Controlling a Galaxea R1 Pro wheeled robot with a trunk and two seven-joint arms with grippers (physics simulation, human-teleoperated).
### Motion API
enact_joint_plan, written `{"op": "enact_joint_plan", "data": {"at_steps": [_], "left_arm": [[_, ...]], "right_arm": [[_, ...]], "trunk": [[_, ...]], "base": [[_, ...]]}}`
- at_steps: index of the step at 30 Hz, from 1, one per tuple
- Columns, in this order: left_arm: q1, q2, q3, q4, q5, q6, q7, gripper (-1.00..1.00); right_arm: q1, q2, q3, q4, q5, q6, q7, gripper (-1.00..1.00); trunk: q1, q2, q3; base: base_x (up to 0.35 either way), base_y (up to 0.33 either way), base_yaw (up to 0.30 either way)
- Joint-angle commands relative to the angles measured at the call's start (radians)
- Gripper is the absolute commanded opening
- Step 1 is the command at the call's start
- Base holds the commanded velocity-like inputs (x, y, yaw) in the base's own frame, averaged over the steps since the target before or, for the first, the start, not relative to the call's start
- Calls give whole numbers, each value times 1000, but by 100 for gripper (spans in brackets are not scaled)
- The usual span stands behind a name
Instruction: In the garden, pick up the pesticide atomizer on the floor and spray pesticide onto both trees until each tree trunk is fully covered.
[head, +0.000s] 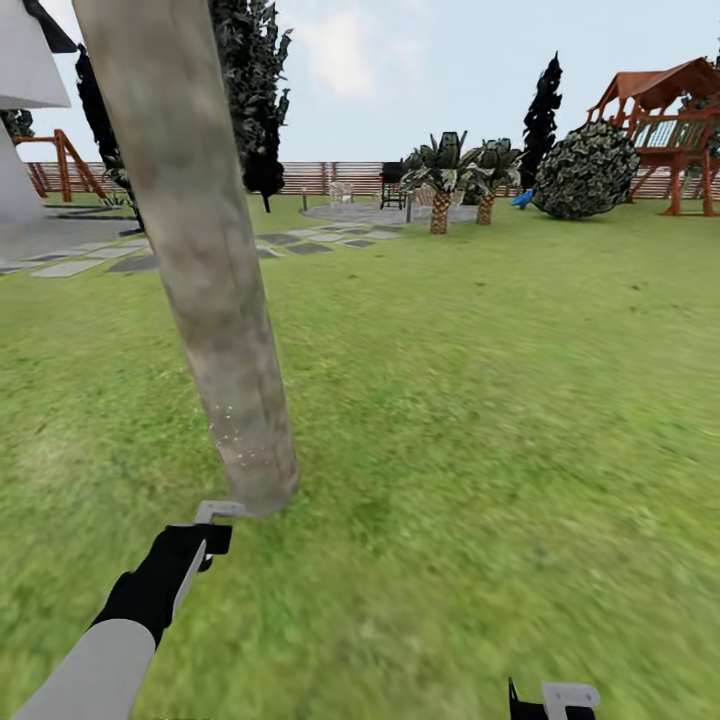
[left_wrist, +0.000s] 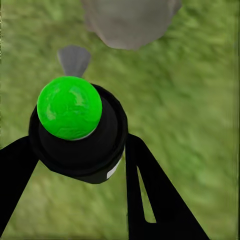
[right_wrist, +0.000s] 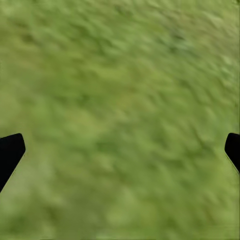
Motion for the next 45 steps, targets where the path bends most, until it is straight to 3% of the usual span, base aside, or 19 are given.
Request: {"op": "enact_joint_plan", "data": {"at_steps": [1,22,33,39,45], "left_arm": [[0,0,0,0,-2,0,1,-100],[0,-1,0,-2,-4,-2,3,-100],[0,-8,1,-1,1,-9,0,-100],[0,-14,4,-84,2,-26,-9,-100],[-7,-30,-2,-92,2,-25,-11,-100]], "right_arm": [[0,0,0,0,0,0,0,100],[0,0,0,0,0,0,0,100],[0,-1,0,0,0,0,-1,100],[0,-2,0,0,0,0,-1,100],[0,-3,-1,0,0,0,-1,100]], "trunk": [[0,0,0],[0,0,0],[0,0,0],[0,0,0],[0,0,0]], "base": [[179,-234,278],[220,-195,47],[139,-242,263],[14,-271,278],[51,-269,278]]}}
